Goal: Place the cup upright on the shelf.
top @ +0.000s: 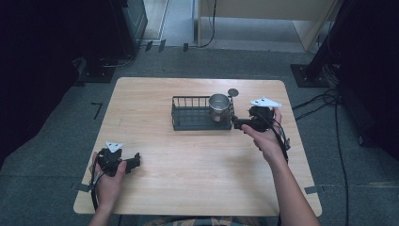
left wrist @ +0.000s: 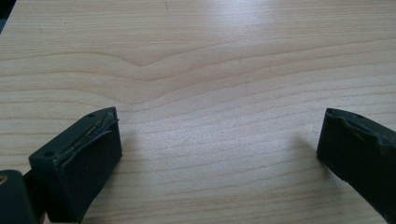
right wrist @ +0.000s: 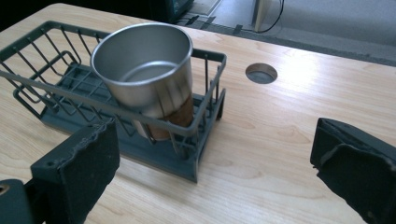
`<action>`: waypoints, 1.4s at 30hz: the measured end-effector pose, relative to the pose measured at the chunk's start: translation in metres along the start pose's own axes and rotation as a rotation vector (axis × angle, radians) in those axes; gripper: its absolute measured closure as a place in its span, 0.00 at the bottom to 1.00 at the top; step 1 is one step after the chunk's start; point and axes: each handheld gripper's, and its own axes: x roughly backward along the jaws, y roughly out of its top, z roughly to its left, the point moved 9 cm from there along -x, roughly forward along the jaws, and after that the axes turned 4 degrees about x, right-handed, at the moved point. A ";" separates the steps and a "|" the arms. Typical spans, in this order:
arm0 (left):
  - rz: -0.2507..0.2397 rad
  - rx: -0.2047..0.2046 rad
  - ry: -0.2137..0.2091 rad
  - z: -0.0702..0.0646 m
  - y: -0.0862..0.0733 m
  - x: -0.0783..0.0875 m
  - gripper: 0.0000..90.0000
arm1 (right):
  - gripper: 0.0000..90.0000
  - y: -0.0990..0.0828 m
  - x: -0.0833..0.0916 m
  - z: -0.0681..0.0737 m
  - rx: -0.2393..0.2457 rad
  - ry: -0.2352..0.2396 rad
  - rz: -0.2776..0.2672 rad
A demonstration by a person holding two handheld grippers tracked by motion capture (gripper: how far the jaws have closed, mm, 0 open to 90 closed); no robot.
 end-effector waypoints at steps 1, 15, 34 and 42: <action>0.000 0.000 0.000 0.000 0.000 0.000 0.00 | 0.02 0.000 0.000 0.000 0.000 0.000 0.000; 0.001 -0.002 0.000 0.000 0.000 0.000 0.00 | 0.02 -0.026 0.015 -0.016 -0.029 -0.025 0.003; 0.001 -0.002 0.000 0.000 0.000 0.000 0.00 | 0.02 -0.060 0.028 -0.034 -0.060 -0.063 0.025; 0.001 -0.002 0.000 0.000 0.000 0.000 0.00 | 0.02 -0.072 0.033 -0.040 -0.072 -0.076 0.030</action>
